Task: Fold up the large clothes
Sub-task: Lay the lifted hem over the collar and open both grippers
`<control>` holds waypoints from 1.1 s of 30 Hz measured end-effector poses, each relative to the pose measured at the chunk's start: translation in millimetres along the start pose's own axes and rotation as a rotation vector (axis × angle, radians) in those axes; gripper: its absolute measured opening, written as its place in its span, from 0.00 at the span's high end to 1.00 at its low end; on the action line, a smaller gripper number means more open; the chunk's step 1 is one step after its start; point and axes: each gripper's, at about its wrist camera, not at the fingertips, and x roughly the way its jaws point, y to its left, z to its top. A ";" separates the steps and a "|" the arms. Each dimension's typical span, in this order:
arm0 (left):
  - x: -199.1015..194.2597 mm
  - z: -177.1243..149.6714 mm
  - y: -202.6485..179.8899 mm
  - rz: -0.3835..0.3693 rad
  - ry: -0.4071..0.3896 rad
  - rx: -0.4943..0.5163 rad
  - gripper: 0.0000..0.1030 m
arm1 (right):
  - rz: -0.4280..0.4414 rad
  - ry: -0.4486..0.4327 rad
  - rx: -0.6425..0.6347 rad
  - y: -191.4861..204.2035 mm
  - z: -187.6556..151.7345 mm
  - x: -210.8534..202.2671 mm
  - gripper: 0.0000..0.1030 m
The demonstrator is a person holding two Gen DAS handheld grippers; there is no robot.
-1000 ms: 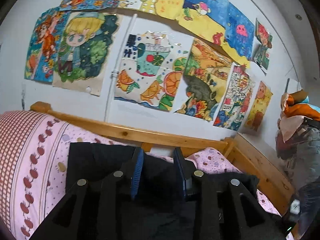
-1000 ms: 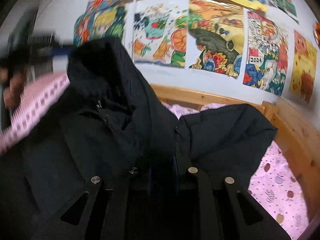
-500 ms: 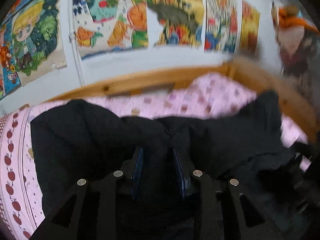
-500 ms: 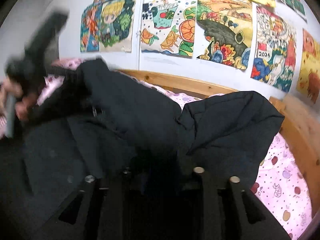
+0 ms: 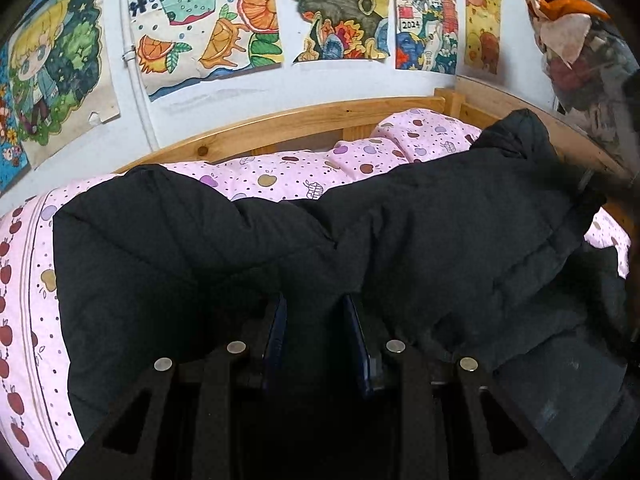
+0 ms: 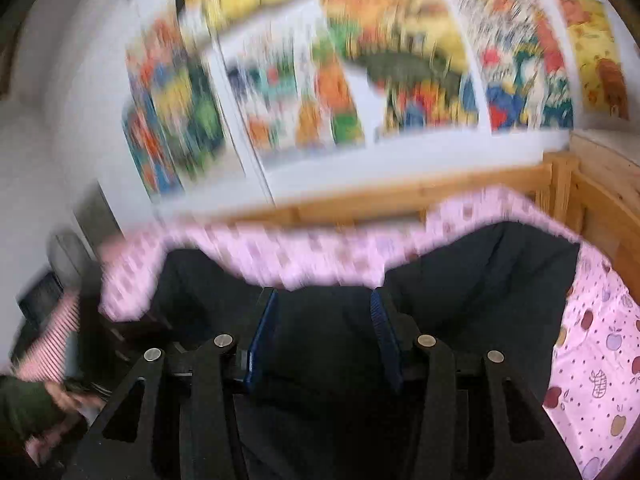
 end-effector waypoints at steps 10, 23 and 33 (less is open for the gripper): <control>17.9 -26.0 -28.2 0.116 -0.035 0.201 0.71 | -0.044 0.154 -0.191 8.6 -48.9 58.4 0.58; 38.1 -21.3 -9.2 0.075 -0.078 0.103 0.71 | -0.076 0.104 -0.198 3.9 -50.7 86.0 0.58; -15.5 -49.3 12.0 0.126 -0.191 -0.094 0.39 | -0.076 0.001 -0.105 -3.4 -66.2 24.6 0.45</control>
